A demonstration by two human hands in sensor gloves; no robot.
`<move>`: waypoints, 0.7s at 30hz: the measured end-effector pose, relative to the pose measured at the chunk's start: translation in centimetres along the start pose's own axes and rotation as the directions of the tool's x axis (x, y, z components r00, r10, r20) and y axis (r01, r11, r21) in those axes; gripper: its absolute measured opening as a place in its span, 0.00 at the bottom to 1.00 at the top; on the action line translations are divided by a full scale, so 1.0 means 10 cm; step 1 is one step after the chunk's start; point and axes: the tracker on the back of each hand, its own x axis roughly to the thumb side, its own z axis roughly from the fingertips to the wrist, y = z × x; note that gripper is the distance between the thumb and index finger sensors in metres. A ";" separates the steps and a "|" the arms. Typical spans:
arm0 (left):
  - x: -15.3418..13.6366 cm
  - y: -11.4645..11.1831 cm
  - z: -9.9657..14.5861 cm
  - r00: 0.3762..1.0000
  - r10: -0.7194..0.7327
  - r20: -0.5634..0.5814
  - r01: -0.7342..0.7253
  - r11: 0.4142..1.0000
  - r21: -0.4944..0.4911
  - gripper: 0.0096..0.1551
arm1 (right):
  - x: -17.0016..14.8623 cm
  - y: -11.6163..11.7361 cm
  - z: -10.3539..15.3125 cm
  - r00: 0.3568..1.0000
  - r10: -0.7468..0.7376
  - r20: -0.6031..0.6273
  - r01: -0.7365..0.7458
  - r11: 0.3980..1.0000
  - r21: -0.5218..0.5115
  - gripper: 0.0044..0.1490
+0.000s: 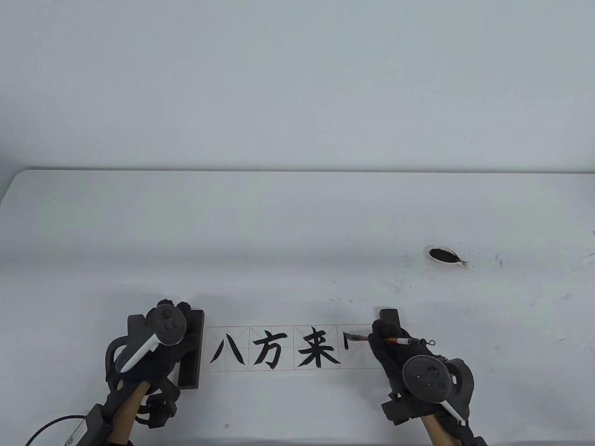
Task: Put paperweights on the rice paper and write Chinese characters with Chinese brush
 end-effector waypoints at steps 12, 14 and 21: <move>0.00 0.00 0.00 1.000 -0.001 0.003 0.001 1.000 -0.001 0.48 | -0.02 0.01 -0.01 0.999 0.021 -0.025 -0.020 0.999 0.033 0.27; 0.00 0.00 0.00 1.000 -0.001 0.003 0.001 1.000 -0.001 0.48 | -0.02 0.00 -0.01 0.998 0.044 -0.038 -0.043 0.999 0.021 0.27; 0.00 0.00 0.00 1.000 -0.001 0.003 0.001 1.000 -0.001 0.48 | -0.04 -0.02 0.00 0.995 0.085 -0.059 -0.085 0.996 0.004 0.26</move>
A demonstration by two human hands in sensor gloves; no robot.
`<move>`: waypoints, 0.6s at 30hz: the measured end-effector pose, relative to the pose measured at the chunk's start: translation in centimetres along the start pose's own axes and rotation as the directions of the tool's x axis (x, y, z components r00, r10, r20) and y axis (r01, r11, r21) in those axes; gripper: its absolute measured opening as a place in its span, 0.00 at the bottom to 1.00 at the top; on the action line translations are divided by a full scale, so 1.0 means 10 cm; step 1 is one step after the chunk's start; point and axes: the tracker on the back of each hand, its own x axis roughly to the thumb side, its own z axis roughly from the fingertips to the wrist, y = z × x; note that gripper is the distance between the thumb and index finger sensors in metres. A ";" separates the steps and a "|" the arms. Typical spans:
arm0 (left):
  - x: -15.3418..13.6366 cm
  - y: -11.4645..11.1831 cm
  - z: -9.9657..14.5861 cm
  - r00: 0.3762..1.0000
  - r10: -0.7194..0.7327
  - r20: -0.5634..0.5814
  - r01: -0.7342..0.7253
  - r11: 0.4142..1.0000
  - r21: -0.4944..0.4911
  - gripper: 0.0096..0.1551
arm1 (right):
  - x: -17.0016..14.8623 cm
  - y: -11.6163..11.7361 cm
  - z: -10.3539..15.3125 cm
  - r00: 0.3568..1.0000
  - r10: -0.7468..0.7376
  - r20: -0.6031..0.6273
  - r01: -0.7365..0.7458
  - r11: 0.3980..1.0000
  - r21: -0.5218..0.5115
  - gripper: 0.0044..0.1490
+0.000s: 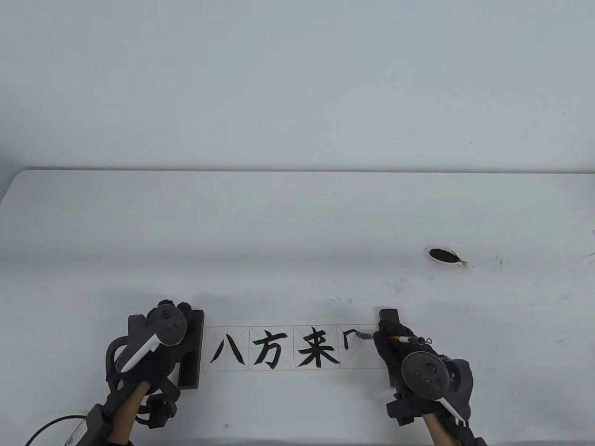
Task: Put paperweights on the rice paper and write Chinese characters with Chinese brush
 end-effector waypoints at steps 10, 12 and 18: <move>0.00 0.00 0.00 1.000 -0.001 0.002 0.001 1.000 -0.002 0.48 | 0.00 0.00 0.00 1.000 -0.013 0.011 0.013 1.000 0.008 0.26; 0.00 0.00 0.00 1.000 0.000 0.001 0.000 1.000 -0.002 0.48 | -0.01 -0.01 0.01 1.000 -0.019 0.011 0.019 1.000 0.006 0.25; 0.00 -0.01 0.00 1.000 -0.002 0.000 0.002 1.000 -0.004 0.48 | -0.01 -0.05 0.03 0.999 -0.042 0.020 0.043 0.999 -0.033 0.25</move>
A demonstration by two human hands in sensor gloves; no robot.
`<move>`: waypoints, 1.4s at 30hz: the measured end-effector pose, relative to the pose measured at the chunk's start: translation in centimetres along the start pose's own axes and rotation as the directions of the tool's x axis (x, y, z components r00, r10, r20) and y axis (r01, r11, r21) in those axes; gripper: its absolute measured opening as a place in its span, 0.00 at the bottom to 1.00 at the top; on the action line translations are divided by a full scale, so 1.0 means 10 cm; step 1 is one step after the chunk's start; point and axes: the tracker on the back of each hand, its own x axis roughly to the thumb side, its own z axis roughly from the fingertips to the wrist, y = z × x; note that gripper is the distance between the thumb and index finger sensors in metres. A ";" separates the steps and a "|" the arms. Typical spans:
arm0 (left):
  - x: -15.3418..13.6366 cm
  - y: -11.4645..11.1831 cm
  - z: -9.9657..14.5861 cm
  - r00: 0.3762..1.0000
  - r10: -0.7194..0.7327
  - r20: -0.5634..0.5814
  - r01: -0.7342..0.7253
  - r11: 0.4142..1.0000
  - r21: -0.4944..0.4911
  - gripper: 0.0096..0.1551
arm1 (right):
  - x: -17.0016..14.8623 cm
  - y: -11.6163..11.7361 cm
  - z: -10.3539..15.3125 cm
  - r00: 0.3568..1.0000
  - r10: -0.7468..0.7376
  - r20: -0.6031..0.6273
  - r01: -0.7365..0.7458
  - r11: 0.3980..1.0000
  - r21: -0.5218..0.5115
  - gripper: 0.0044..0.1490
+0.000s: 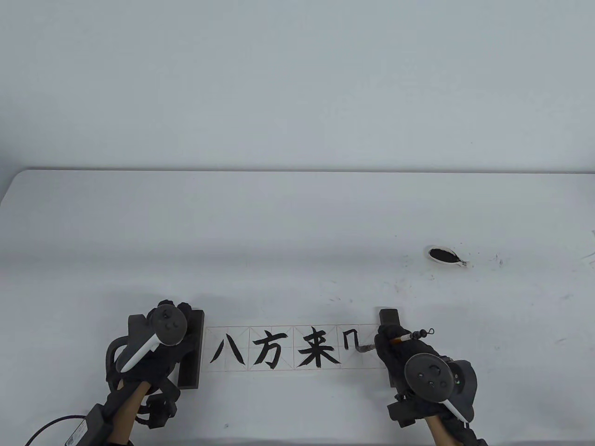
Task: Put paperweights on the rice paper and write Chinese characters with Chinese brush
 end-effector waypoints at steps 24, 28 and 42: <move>0.00 0.00 0.00 1.000 0.000 -0.001 0.000 1.000 -0.004 0.48 | 0.10 0.02 0.03 0.997 -0.040 0.071 0.033 0.994 0.101 0.24; 0.00 -0.01 0.00 1.000 0.002 -0.003 -0.002 1.000 -0.006 0.48 | 0.09 -0.03 0.04 0.991 -0.119 0.059 0.114 0.990 0.083 0.25; 0.00 -0.01 -0.01 1.000 0.005 0.002 -0.005 1.000 -0.017 0.48 | 0.03 -0.01 0.03 0.999 -0.035 0.035 0.032 0.997 0.073 0.26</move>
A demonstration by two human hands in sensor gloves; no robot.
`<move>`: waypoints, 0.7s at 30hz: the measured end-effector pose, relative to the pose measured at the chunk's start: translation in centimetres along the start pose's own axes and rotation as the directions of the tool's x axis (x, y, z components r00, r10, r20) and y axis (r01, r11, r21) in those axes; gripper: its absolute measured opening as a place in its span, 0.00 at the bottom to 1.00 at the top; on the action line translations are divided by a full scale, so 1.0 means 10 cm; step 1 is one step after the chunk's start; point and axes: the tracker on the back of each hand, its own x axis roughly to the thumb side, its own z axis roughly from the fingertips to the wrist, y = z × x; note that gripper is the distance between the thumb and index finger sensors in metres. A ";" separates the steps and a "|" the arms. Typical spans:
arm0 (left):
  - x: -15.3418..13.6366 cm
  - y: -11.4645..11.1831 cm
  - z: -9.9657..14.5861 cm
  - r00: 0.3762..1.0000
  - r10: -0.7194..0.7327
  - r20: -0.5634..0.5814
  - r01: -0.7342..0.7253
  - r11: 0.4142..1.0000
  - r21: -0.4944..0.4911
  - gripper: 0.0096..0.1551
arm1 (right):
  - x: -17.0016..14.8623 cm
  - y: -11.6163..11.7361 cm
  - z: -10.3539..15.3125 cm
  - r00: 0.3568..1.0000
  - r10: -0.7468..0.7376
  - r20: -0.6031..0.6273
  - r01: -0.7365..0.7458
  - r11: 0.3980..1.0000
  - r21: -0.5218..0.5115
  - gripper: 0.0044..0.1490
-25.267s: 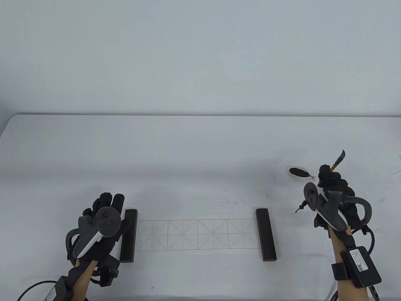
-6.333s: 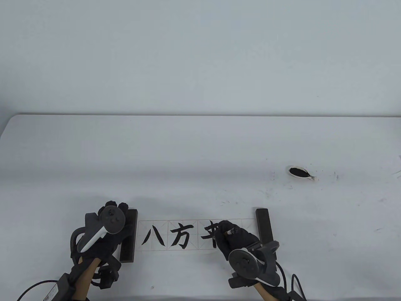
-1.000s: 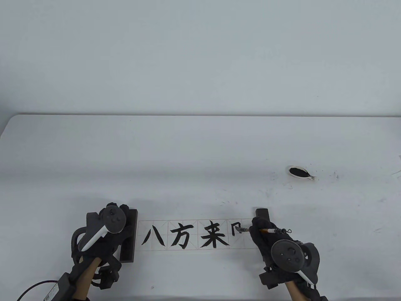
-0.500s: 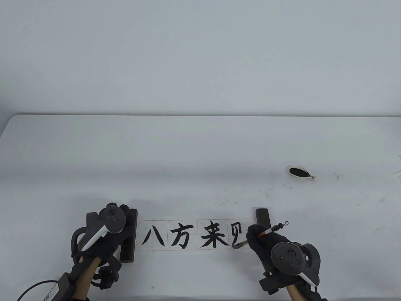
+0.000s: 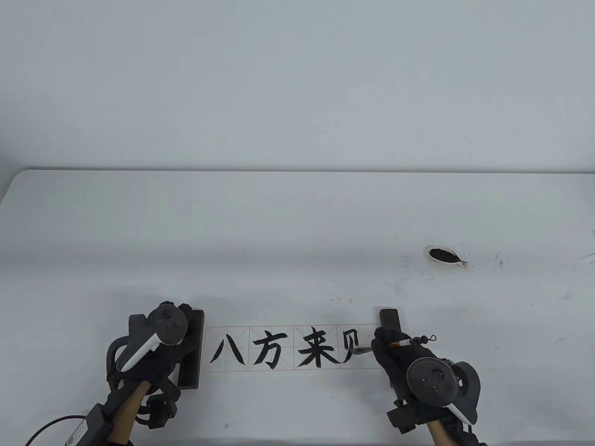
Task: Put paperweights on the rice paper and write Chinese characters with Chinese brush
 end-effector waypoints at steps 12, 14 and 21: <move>0.00 0.00 0.01 1.000 0.000 -0.002 0.000 1.000 -0.004 0.48 | -0.01 -0.04 -0.01 0.998 0.059 -0.014 -0.059 0.998 0.013 0.25; 0.00 0.00 0.01 1.000 0.000 -0.002 0.000 1.000 -0.004 0.48 | -0.04 -0.08 0.00 0.999 0.013 -0.033 -0.015 0.999 -0.038 0.26; 0.00 -0.01 0.00 1.000 0.000 0.000 0.000 1.000 -0.010 0.48 | -0.14 -0.10 -0.03 0.996 0.014 -0.088 -0.016 0.999 -0.028 0.27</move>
